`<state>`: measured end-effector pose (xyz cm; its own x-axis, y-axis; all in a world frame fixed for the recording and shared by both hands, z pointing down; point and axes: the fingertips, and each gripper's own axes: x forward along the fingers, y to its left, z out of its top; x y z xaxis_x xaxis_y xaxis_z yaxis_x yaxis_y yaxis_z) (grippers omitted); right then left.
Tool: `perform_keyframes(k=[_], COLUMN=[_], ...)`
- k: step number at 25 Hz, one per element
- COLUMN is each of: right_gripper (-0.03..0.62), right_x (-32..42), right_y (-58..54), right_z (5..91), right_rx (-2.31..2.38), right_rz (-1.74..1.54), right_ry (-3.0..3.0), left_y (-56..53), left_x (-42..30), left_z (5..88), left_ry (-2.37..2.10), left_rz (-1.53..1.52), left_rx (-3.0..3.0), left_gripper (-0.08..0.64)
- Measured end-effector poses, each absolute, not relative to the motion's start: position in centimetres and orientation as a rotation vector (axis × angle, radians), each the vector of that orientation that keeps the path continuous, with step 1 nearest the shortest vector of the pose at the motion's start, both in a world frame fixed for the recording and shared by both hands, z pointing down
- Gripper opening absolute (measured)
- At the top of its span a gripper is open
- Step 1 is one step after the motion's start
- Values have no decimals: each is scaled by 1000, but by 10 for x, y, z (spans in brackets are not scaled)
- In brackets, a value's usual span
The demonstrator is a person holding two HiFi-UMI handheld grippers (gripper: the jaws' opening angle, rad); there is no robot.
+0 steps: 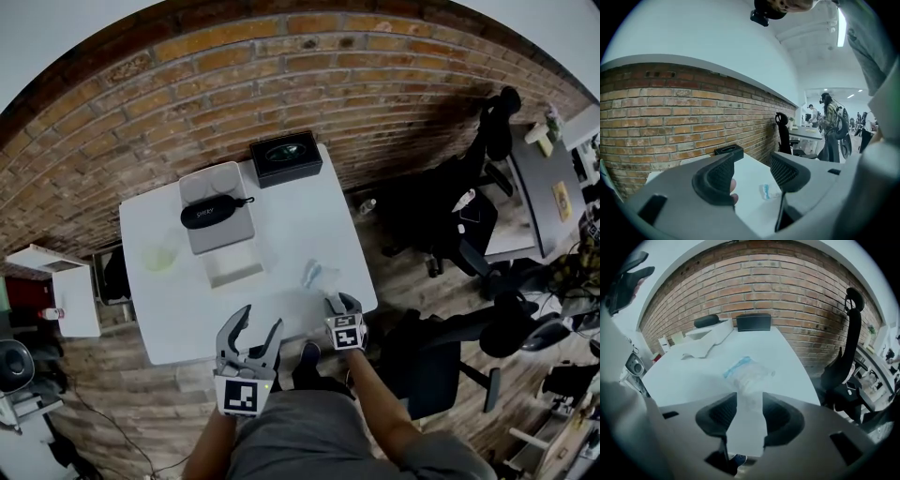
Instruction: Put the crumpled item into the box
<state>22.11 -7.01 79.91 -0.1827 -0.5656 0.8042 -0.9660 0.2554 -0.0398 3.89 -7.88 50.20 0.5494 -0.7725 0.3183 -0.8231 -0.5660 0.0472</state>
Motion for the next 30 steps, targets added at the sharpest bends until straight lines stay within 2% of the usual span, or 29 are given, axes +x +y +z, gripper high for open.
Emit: perform_keyframes(k=[3, 11, 30], right_gripper=[160, 26, 6], right_x=[220, 220, 201], right_y=[-70, -67, -91], right_z=[808, 812, 746], right_rx=[1371, 1377, 1446], right_rz=[751, 735, 631], right_ry=[-1831, -1798, -1945], left_y=[-77, -73, -72], left_x=[35, 17, -10], left_z=[505, 510, 501], left_ry=[-1356, -1397, -1496], left_rz=[393, 431, 327], left_rx=[2574, 2543, 2489], left_gripper=[238, 238, 238])
